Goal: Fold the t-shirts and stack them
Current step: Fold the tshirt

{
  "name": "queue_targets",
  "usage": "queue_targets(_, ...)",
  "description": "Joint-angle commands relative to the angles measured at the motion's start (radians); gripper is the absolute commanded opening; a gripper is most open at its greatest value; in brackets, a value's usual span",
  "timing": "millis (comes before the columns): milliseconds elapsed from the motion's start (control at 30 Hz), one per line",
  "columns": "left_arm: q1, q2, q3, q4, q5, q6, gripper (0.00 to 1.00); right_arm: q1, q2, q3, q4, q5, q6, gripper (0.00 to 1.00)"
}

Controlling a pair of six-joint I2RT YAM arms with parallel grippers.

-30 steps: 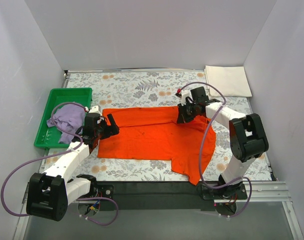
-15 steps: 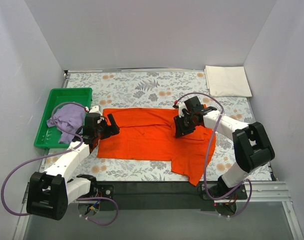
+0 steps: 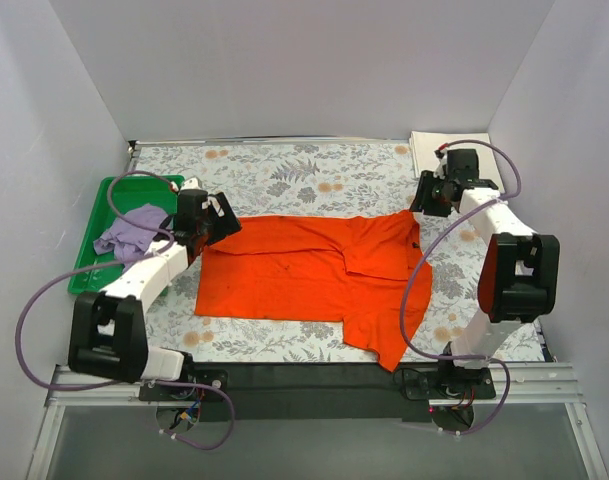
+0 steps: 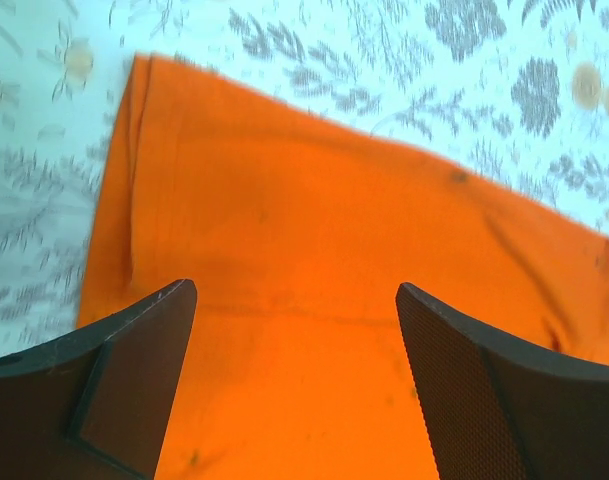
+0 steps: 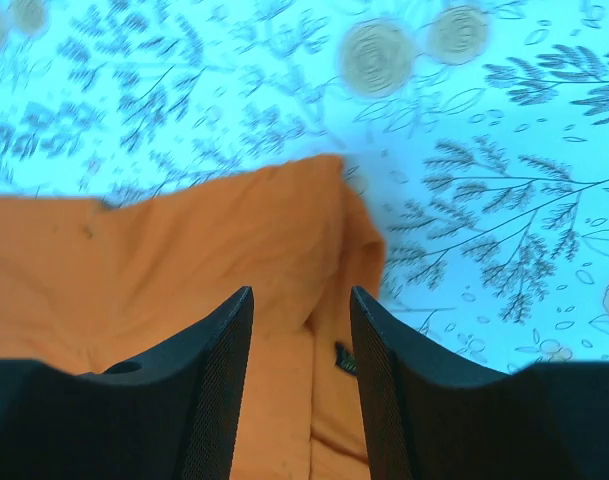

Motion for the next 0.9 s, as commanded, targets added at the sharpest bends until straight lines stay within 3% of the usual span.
queue_targets(0, 0.031, 0.126, 0.113, 0.017, -0.034, -0.014, 0.75, -0.075, 0.076, 0.067, 0.062, -0.082, 0.093, 0.43)
queue_targets(267, 0.057, 0.381, 0.241, 0.039, -0.046, -0.013, 0.74, -0.126, 0.224, 0.118, 0.132, -0.205, 0.146, 0.43)
queue_targets(533, 0.061, 0.478, 0.279, 0.04, -0.073, -0.007, 0.73, -0.126, 0.298, 0.121, 0.186, -0.27, 0.173, 0.39)
queue_targets(633, 0.067, 0.496, 0.272, 0.04, -0.081, -0.022, 0.72, -0.133, 0.326, 0.13, 0.192, -0.268, 0.177, 0.29)
queue_targets(800, 0.074, 0.551, 0.29, 0.029, -0.081, -0.037, 0.71, -0.179, 0.347, 0.14, 0.214, -0.231, 0.189, 0.02)
queue_targets(867, 0.074, 0.585, 0.319, 0.014, -0.075, -0.051, 0.71, -0.201, 0.366, 0.153, 0.215, -0.227, 0.188, 0.01)
